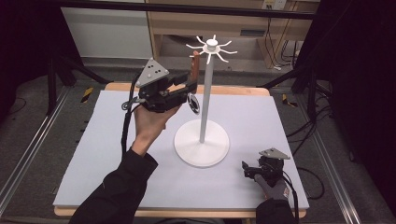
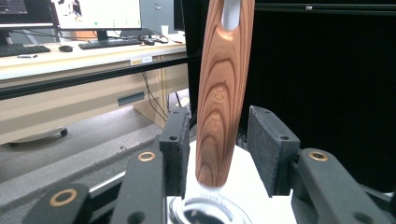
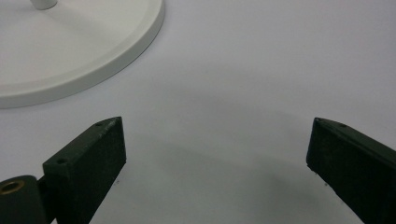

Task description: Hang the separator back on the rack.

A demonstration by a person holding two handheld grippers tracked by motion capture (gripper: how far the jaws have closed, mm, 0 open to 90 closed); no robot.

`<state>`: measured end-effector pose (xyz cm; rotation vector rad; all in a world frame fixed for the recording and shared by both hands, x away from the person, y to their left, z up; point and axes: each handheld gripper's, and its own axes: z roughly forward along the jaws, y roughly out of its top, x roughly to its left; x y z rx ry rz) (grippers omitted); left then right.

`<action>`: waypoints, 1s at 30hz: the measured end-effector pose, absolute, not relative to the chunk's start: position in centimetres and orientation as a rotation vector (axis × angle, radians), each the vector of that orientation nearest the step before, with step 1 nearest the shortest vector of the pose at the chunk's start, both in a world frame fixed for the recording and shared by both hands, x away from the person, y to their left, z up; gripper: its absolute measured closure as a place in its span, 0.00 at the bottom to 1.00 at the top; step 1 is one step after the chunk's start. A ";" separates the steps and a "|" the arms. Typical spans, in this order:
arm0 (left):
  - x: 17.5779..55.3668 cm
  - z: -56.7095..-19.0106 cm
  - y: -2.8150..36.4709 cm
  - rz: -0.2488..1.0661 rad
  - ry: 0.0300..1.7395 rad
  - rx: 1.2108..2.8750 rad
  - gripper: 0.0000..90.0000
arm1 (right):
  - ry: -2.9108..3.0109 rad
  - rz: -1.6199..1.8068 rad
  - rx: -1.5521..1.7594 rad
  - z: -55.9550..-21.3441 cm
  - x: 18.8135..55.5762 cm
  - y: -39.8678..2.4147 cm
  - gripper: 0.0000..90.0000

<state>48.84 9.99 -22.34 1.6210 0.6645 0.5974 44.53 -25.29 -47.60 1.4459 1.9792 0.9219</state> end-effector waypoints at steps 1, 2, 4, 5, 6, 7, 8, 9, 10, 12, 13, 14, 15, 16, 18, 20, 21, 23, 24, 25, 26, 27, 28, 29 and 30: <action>48.8 -22.4 10.2 0.605 0.664 1.623 0.63 | 1.980 0.922 1.446 -47.6 44.5 -25.3 0.06; 48.7 -22.5 10.3 0.609 0.662 1.625 0.61 | 1.981 0.922 1.445 -47.6 44.5 -25.3 0.06; 48.7 -22.7 10.8 0.622 0.652 1.625 0.59 | 1.982 0.920 1.446 -47.6 44.5 -25.3 0.06; 48.6 -22.8 11.0 0.625 0.650 1.624 0.57 | 1.977 0.919 1.451 -47.6 44.5 -25.3 0.06; 48.5 -22.9 11.2 0.625 0.651 1.626 0.57 | 1.977 0.919 1.451 -47.6 44.5 -25.3 0.06; 48.4 -23.1 11.5 0.632 0.644 1.629 0.55 | 1.975 0.920 1.454 -47.6 44.5 -25.3 0.06; 48.3 -23.3 11.8 0.636 0.644 1.631 0.53 | 1.974 0.921 1.455 -47.6 44.5 -25.3 0.06; 48.0 -23.6 12.0 0.627 0.658 1.632 0.52 | 1.973 0.920 1.459 -47.6 44.5 -25.3 0.06; 47.9 -23.8 12.2 0.626 0.665 1.636 0.50 | 1.973 0.920 1.458 -47.6 44.5 -25.3 0.06; 47.5 -24.5 12.7 0.626 0.688 1.650 0.47 | 1.973 0.921 1.460 -47.6 44.5 -25.3 0.06; 47.3 -24.8 13.0 0.628 0.695 1.656 0.46 | 1.973 0.921 1.457 -47.6 44.5 -25.3 0.06; 47.1 -25.2 13.4 0.619 0.710 1.663 0.45 | 1.970 0.918 1.459 -47.6 44.5 -25.3 0.06; 47.0 -25.6 13.7 0.617 0.713 1.669 0.44 | 1.970 0.919 1.459 -47.6 44.5 -25.3 0.06; 46.8 -26.0 14.0 0.615 0.718 1.675 0.43 | 1.969 0.920 1.458 -47.6 44.5 -25.3 0.06; 46.6 -27.0 14.6 0.616 0.724 1.692 0.42 | 1.972 0.924 1.460 -47.6 44.5 -25.3 0.06; 46.4 -27.7 15.0 0.618 0.726 1.703 0.41 | 1.968 0.927 1.462 -47.6 44.5 -25.3 0.06; 46.2 -28.3 15.4 0.620 0.732 1.710 0.40 | 1.968 0.928 1.460 -47.6 44.5 -25.3 0.06; 45.9 -29.2 15.8 0.619 0.739 1.729 0.39 | 1.967 0.924 1.463 -47.6 44.5 -25.3 0.06; 45.8 -29.8 16.1 0.615 0.746 1.738 0.38 | 1.970 0.923 1.460 -47.6 44.5 -25.4 0.06; 45.7 -30.2 16.3 0.621 0.746 1.752 0.38 | 1.968 0.921 1.464 -47.7 44.5 -25.4 0.06; 45.6 -30.7 16.6 0.623 0.753 1.763 0.38 | 1.968 0.920 1.462 -47.7 44.5 -25.4 0.06; 45.6 -31.3 16.8 0.622 0.764 1.767 0.37 | 1.967 0.921 1.464 -47.7 44.5 -25.4 0.06; 45.6 -31.9 17.1 0.619 0.780 1.782 0.37 | 1.969 0.922 1.464 -47.7 44.4 -25.4 0.06; 45.6 -32.3 17.4 0.620 0.793 1.793 0.37 | 1.970 0.917 1.461 -47.7 44.4 -25.4 0.06; 45.7 -32.7 17.8 0.616 0.800 1.797 0.36 | 1.969 0.919 1.462 -47.7 44.5 -25.5 0.06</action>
